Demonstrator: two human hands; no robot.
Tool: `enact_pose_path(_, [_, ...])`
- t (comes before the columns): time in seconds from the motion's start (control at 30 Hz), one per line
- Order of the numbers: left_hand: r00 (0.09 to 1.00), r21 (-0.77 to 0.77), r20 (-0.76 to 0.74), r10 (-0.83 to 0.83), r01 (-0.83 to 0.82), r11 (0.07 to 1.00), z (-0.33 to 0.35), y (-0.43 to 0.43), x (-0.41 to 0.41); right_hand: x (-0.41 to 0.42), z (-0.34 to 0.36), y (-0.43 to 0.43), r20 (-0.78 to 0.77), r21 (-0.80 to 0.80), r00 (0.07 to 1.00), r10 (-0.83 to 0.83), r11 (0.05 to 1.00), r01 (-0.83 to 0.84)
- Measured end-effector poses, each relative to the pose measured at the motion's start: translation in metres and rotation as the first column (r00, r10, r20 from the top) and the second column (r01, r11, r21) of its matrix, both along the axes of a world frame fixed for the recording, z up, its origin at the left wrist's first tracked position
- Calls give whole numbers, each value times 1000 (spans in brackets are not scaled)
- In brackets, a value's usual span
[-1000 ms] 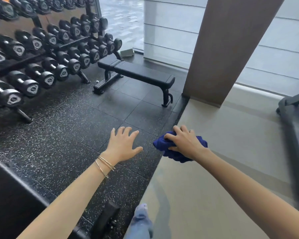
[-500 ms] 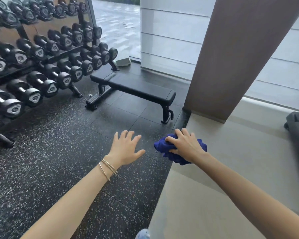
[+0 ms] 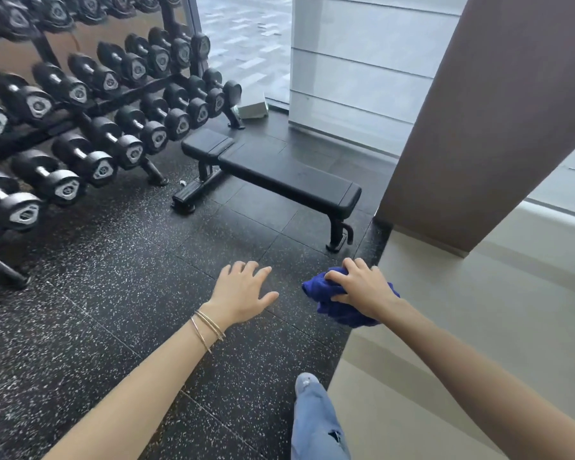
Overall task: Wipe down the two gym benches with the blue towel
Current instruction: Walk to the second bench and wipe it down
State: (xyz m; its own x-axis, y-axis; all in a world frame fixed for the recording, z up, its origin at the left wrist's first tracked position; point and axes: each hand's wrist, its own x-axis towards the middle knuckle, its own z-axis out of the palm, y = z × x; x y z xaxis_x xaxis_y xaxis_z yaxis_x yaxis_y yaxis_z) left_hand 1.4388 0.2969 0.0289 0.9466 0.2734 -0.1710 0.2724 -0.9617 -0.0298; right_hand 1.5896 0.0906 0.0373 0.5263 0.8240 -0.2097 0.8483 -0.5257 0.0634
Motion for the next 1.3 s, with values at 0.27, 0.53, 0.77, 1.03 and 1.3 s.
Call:
enact_pose_path(0.27, [997,-11,20,76,-76,997,13,58,132,141,22,80,33,20,997,73,997,-73])
enact_pose_path(0.53, [990,-43,11,138,-138,990,2,103,205,223,18,135,0,14,991,133,991,-133])
enact_pose_path(0.77, [983,-87,27,183,-180,980,-3,171,264,283,6,205,-5,5,988,157,988,-157])
enact_pose_path(1.03, [978,-79,30,205,-202,976,2,298,333,352,8,344,-44,7,979,196,981,-196])
enact_pose_path(1.3, [977,-26,-12,215,-215,976,4,431,389,410,3,482,-58,32,971,231,973,-229])
